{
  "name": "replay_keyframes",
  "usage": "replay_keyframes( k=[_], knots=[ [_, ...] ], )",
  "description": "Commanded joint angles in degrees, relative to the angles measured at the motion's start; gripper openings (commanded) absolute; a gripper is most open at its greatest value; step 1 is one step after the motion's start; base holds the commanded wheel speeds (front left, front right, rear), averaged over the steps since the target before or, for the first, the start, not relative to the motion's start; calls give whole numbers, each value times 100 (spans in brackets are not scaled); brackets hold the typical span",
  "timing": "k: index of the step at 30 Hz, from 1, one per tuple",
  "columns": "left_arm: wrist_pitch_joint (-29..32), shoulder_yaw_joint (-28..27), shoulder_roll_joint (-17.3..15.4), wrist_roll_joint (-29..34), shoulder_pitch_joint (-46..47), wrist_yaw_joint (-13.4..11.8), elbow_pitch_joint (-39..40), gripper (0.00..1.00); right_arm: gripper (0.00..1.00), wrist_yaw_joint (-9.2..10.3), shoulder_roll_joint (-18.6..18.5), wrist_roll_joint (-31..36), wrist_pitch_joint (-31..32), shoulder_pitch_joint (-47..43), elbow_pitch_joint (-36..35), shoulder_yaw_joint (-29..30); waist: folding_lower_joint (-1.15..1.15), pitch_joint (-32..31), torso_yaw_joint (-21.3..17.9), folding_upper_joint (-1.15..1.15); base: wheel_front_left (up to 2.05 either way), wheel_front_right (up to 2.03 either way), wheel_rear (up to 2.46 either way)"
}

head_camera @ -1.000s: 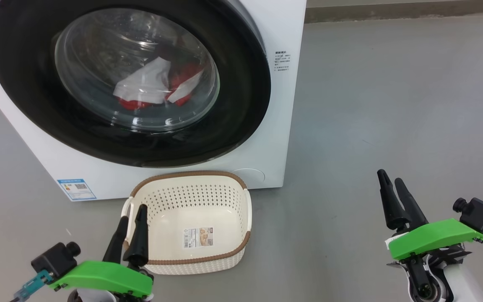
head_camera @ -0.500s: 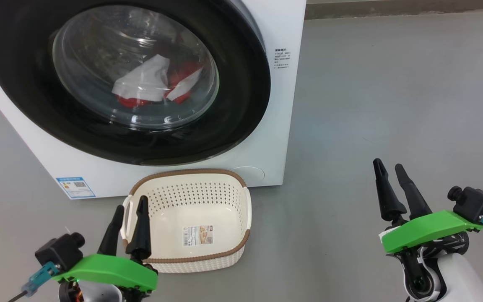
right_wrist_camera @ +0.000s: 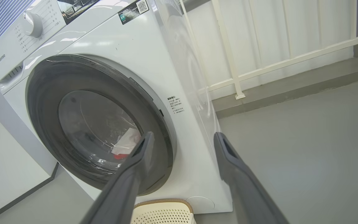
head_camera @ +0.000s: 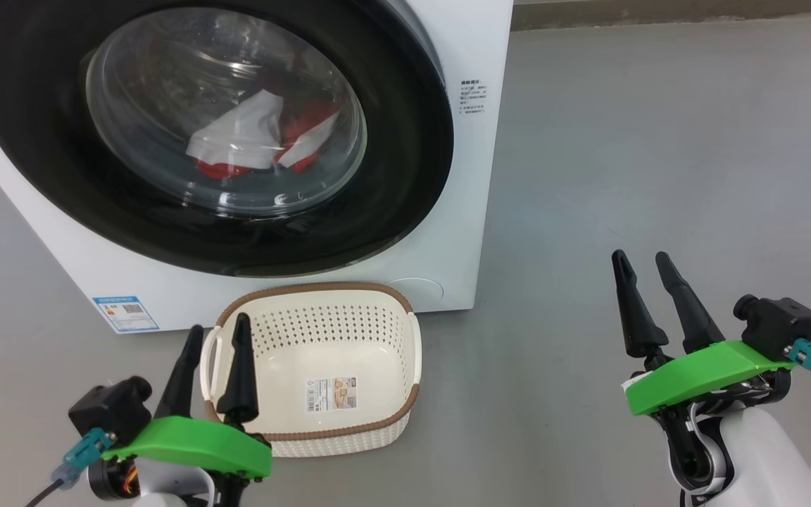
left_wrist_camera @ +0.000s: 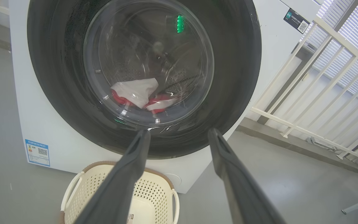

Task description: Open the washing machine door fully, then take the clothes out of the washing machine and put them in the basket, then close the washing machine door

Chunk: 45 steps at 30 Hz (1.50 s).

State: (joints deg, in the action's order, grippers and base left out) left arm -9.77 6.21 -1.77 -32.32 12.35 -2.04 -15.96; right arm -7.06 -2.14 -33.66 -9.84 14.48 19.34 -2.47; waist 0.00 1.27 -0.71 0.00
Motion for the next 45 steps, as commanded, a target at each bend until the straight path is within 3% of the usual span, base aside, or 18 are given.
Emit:
replay_keyframes(
  k=[1, 25, 45],
  knots=[
    [-92, -100, -94, 162, 305, -56, 153, 100, 100, -33, -47, 170, -84, 324, -154, -117, 0, 1, -1, 0, 0, 0, 0],
    [-495, 98, -134, 1653, 556, -494, 147, 100, 100, -42, -72, 1718, -488, 675, 6, -262, 0, 13, -20, 0, 0, 0, 0],
    [-467, 123, -190, 1698, 532, -677, 123, 100, 100, -43, -74, 1823, -516, 832, 643, -294, 0, 26, -5, 0, 0, 0, 0]
  ],
)
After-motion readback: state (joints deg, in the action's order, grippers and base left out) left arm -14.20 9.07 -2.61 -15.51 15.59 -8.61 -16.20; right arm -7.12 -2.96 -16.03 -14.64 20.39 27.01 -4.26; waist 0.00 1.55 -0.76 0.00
